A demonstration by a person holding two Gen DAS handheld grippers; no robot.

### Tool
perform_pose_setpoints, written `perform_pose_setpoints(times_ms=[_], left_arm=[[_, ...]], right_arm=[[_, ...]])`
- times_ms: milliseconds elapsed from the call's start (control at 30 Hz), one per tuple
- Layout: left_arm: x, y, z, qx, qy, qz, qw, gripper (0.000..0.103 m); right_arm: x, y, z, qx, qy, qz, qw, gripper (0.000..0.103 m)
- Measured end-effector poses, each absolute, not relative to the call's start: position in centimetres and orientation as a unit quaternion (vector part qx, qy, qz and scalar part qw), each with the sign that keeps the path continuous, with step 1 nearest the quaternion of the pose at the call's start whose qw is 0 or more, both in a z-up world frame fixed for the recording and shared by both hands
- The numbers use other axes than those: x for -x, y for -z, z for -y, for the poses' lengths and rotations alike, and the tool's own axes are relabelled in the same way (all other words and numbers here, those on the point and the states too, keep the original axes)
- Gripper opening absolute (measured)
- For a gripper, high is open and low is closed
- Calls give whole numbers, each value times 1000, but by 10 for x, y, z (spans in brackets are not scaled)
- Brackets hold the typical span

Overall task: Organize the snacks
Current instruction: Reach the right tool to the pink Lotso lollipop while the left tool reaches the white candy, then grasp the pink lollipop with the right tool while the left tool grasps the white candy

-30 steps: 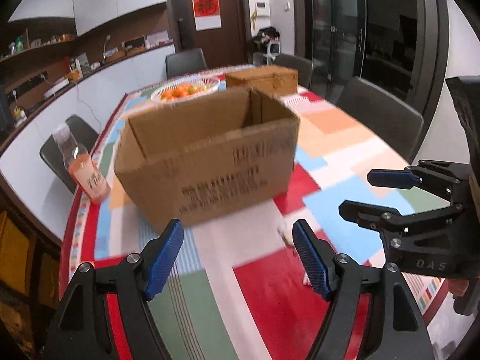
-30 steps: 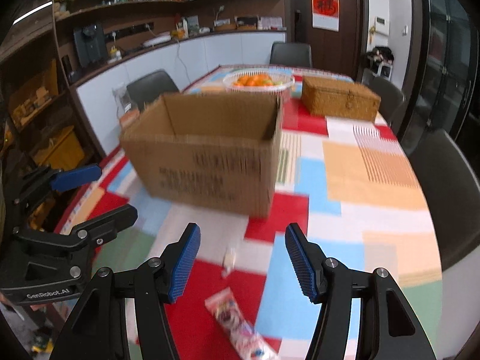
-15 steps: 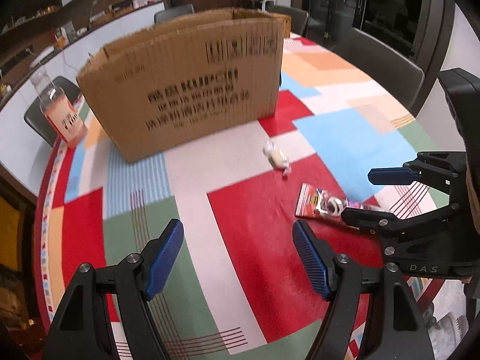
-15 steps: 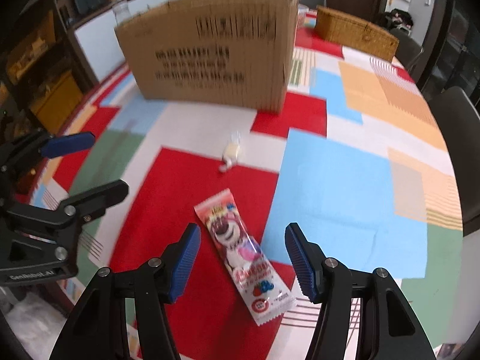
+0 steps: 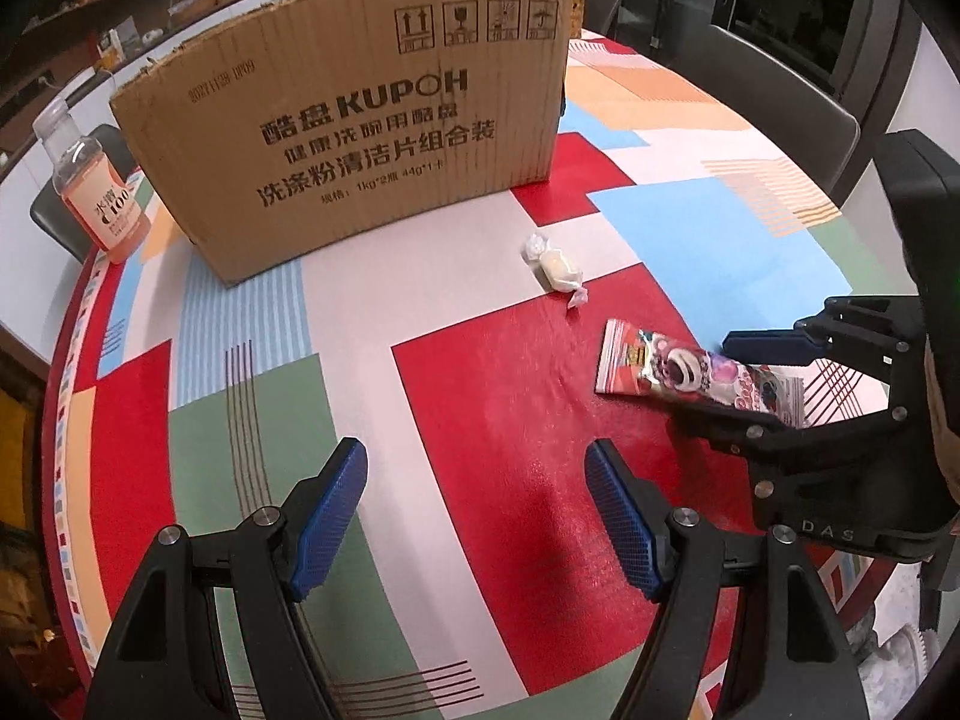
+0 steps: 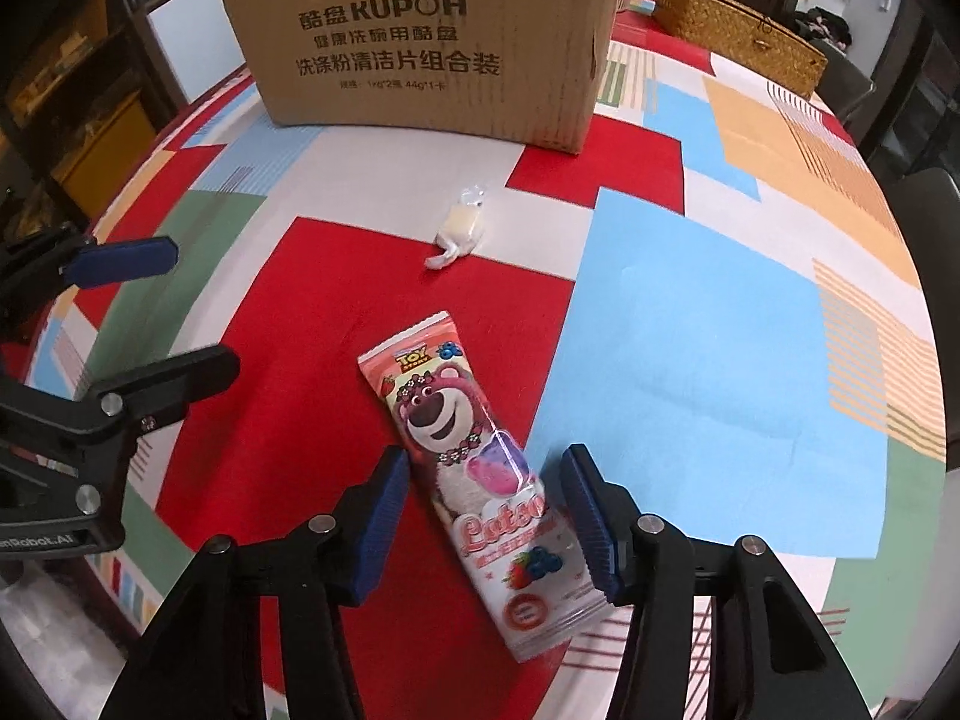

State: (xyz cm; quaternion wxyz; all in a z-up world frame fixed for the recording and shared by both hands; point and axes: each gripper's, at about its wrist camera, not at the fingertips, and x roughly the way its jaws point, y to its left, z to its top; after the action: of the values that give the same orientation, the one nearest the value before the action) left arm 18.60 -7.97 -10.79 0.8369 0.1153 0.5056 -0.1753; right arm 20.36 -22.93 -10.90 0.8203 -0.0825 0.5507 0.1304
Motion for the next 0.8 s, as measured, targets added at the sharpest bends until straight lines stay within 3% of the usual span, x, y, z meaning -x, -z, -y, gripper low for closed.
perform_pose_setpoints(times_ms=[133,400,467,567,800], left_arm=[[-190,112,81,-113,177,-511,833,74],[-199,113,82,-107,174,-512,835,74],[-201,114,82,-105,175,-511,835,74],[-205,113,86,-104,180,-507,836,74],[-222,115,105,-94,204,-498,837,72]], right_arm=[[-208,109,230,80,-133,-541,827,45],[-224,109,229,60,-147,-524,837,43],[-225,110,226,72,-142,-519,840,32],[-226,109,227,70,-137,-515,843,28],[-223,103,244,23,-110,-504,856,27]])
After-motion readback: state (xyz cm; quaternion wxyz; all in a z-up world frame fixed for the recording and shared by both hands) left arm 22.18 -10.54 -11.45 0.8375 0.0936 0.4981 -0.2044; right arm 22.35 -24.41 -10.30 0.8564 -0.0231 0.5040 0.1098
